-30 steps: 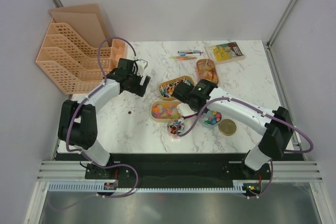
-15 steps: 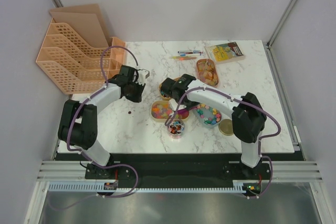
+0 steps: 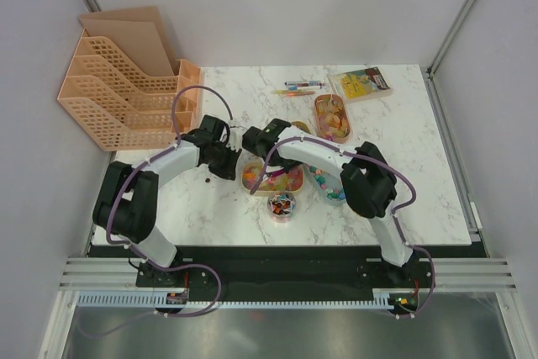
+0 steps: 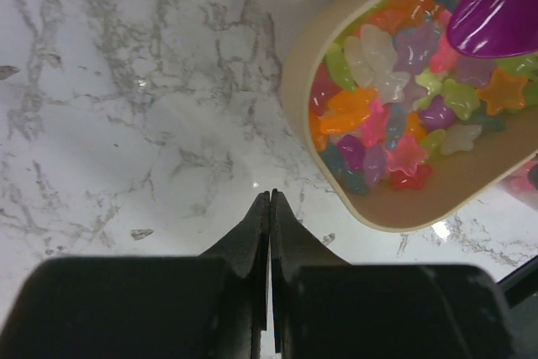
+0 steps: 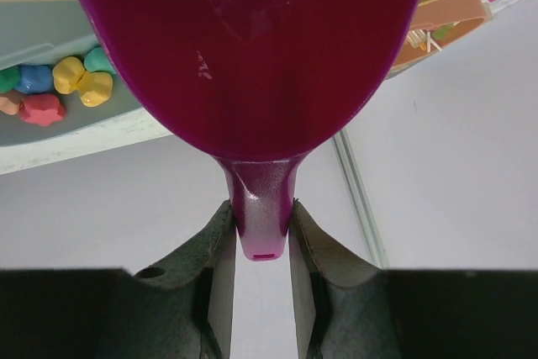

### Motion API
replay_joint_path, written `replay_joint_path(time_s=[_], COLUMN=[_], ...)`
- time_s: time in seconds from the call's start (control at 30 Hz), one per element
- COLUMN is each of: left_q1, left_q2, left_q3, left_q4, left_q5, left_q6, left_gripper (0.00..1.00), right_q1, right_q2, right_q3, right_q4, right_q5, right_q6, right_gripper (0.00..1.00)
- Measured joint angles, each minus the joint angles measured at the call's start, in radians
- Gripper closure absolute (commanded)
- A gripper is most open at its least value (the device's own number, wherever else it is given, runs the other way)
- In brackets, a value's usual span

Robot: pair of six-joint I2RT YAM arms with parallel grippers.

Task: Pack the candies
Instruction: Place the fake candies in the packing bottle, then place the spatula at the center of the board.

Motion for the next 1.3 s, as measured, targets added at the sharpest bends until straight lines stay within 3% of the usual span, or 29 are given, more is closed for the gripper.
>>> replay_joint_path(time_s=[0.33, 0.53, 0.67, 0.8, 0.93, 1.07, 1.2, 1.3], left_q1=[-0.021, -0.021, -0.021, -0.018, 0.001, 0.036, 0.058, 0.064], left_q2=[-0.074, -0.17, -0.194, -0.204, -0.196, -0.134, -0.082, -0.06], left_q3=[-0.053, -0.032, 0.014, 0.04, 0.062, 0.11, 0.138, 0.148], left_q4=[-0.008, -0.011, -0.013, -0.014, -0.016, -0.014, -0.007, -0.003], left_q5=[0.05, 0.031, 0.001, -0.042, -0.103, -0.183, -0.251, -0.298], left_q6=[-0.019, -0.03, -0.041, -0.055, -0.078, -0.093, -0.093, -0.091], left_gripper=[0.98, 0.98, 0.98, 0.96, 0.26, 0.1, 0.06, 0.06], right_q1=[0.04, 0.011, -0.118, -0.374, -0.669, -0.926, -1.098, -1.131], right_q2=[0.004, -0.052, -0.103, -0.159, -0.199, -0.181, -0.122, -0.07], right_q3=[-0.006, -0.007, 0.049, 0.086, 0.089, 0.106, 0.122, 0.109], right_q4=[-0.005, -0.005, -0.011, 0.022, 0.02, 0.016, 0.018, 0.027], right_q5=[0.032, -0.034, -0.194, -0.34, -0.457, -0.576, -0.666, -0.707], right_q6=[0.052, 0.09, 0.192, 0.307, 0.396, 0.465, 0.507, 0.526], right_gripper=[1.0, 1.0, 1.0, 1.0, 1.0, 1.0, 1.0, 1.0])
